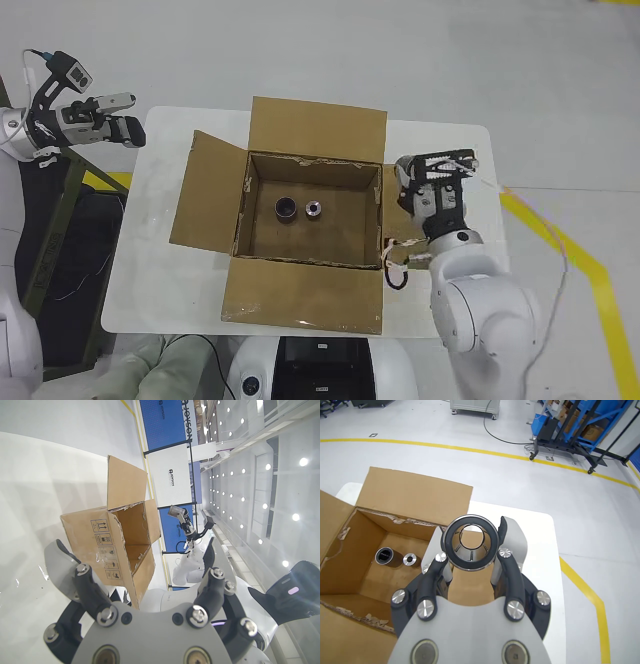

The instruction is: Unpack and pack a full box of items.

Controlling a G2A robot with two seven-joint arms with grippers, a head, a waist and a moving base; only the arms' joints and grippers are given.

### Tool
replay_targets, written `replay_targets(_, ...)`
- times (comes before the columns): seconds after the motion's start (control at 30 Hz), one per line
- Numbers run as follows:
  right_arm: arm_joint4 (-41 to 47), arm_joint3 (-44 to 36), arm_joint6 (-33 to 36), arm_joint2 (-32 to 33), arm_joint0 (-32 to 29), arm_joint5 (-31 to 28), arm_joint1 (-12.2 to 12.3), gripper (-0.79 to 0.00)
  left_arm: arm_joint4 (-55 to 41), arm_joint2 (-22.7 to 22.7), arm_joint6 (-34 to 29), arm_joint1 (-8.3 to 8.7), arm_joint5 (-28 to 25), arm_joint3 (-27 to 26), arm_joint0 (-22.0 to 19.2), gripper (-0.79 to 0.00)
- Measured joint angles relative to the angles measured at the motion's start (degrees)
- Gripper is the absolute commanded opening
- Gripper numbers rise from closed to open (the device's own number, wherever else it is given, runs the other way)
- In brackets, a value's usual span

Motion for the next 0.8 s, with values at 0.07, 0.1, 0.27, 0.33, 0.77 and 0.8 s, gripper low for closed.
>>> replay_targets(0.07, -0.68, 0.67, 0.54, -2.04, 0.87, -0.15, -0.16, -0.785, 0.00, 0.00, 0.00, 0.00, 0.00, 0.00, 0.00, 0.000)
replay_targets(0.1, -0.80, 0.97, 0.77, -2.79, 1.19, -0.21, -0.23, -0.785, 0.00, 0.00, 0.00, 0.00, 0.00, 0.00, 0.00, 0.000)
replay_targets(0.27, -1.44, 3.51, 2.06, -6.48, 2.71, -0.79, -0.61, -0.785, 0.00, 0.00, 0.00, 0.00, 0.00, 0.00, 0.00, 0.000)
replay_targets(0.33, -1.48, 4.87, 2.52, -7.81, 3.36, -1.03, -0.79, -0.785, 0.00, 0.00, 0.00, 0.00, 0.00, 0.00, 0.00, 0.000)
replay_targets(0.77, -0.57, 15.02, 5.47, -11.83, 6.95, -1.39, -1.84, -0.785, 0.00, 0.00, 0.00, 0.00, 0.00, 0.00, 0.00, 0.000)
replay_targets(0.8, -0.37, 15.96, 5.46, -11.87, 7.19, -1.30, -1.91, -0.785, 0.00, 0.00, 0.00, 0.00, 0.00, 0.00, 0.00, 0.000)
